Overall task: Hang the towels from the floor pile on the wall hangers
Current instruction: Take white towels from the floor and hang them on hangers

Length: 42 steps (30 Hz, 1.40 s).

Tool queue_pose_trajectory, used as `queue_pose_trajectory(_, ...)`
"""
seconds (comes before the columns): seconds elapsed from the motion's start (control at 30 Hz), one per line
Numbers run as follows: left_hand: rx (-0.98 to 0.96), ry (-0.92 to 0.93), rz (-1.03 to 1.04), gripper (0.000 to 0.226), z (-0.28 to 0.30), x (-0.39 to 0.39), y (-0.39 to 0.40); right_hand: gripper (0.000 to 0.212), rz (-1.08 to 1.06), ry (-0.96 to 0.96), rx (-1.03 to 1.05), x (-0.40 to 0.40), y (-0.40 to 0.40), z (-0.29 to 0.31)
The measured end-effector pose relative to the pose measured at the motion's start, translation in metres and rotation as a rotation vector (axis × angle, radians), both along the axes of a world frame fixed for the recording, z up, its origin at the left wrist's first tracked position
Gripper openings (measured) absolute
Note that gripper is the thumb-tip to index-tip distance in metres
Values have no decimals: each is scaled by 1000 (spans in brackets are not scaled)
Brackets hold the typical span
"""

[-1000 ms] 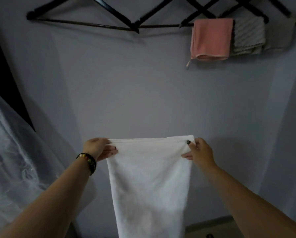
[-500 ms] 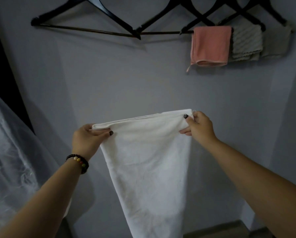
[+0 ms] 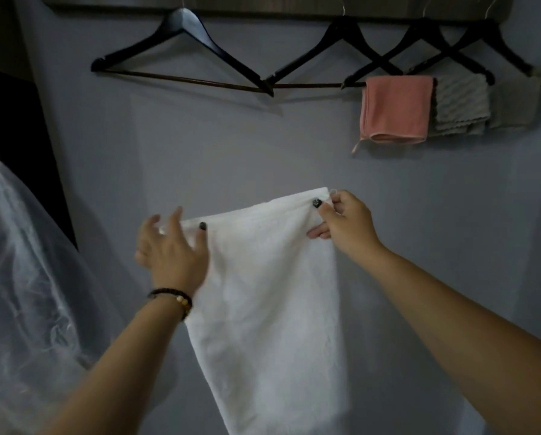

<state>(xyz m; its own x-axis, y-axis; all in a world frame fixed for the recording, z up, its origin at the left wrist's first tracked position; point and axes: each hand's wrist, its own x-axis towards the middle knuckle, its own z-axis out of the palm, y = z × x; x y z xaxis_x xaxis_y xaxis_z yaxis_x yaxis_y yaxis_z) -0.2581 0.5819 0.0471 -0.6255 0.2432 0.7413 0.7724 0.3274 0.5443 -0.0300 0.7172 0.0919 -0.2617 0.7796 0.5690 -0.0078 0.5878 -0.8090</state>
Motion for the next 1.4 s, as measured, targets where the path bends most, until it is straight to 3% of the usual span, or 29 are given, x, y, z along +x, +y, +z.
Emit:
queue_pose_trajectory(0.1,16,144,-329,64,-12,49,18,18,79,-49,-13,-5,-12,0)
queue_pose_trajectory(0.2,7,172,-558,60,-15,86,36,8,155,-98,-36,0,-22,-4)
queue_pose_trajectory(0.33,83,94,-749,50,-21,103,54,16,159,-177,-84,33,-22,-9)
queue_pose_trajectory(0.53,71,66,-936,31,-33,153,71,10,57,-192,-120,90,-16,-30)
queue_pose_trajectory(0.77,-123,216,-1038,50,-38,203,99,19,-51,-126,-134,145,-15,-58)
queue_pose_trajectory(0.93,-90,308,-1112,42,-32,238,112,21,-86,17,-148,184,-11,-82)
queue_pose_trajectory(1.1,-102,296,-1144,41,-12,260,123,31,-4,61,-206,211,-4,-122)
queue_pose_trajectory(1.2,-119,305,-1206,41,-1,264,126,25,-37,49,-254,215,-3,-137)
queue_pose_trajectory(1.33,-384,565,-1182,33,11,263,127,17,-54,106,-265,214,-4,-143)
queue_pose_trajectory(1.4,-385,667,-1127,33,13,261,128,15,-19,143,-275,212,-4,-145)
